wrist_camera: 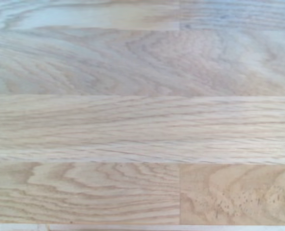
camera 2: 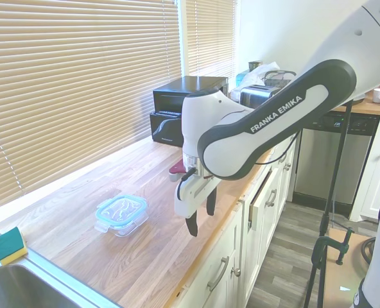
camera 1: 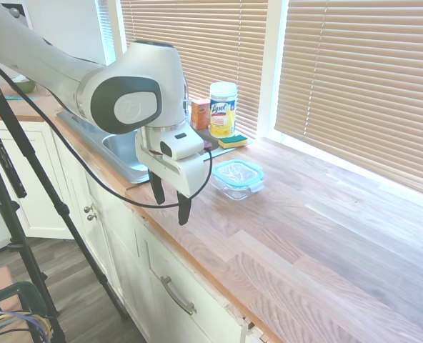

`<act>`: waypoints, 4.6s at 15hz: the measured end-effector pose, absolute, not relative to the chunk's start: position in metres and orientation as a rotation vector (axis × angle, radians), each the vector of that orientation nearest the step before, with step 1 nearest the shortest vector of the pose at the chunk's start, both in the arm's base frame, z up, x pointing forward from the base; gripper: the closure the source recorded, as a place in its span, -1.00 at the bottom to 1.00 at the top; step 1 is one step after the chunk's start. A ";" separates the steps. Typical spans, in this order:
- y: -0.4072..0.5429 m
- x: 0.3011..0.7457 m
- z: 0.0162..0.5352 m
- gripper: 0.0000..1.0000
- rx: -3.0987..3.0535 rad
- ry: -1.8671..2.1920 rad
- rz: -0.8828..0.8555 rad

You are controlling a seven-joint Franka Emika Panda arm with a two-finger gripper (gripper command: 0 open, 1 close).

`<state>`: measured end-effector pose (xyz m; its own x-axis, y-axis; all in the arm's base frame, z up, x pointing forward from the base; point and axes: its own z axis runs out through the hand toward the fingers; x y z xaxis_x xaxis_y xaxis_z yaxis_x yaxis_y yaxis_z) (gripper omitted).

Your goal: Uncover the lid of the food container

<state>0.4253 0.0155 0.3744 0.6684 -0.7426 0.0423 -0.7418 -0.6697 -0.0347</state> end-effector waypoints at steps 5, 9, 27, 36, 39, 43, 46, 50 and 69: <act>0.020 0.439 0.386 -1.00 -2.842 1.252 -0.110; 0.054 0.486 0.426 -1.00 -2.868 1.201 -0.194; 0.245 0.607 0.355 -1.00 -3.457 1.002 -0.768; 0.251 0.630 0.311 -1.00 -3.502 1.025 -1.136; 0.246 0.630 0.306 1.00 -3.535 1.062 -1.141; 0.246 0.630 0.294 1.00 -3.561 1.065 -1.122; 0.247 0.633 0.294 1.00 -3.557 1.071 -1.125; 0.242 0.638 0.299 1.00 -3.545 1.093 -1.178; 0.225 0.655 0.321 1.00 -3.453 1.291 -0.932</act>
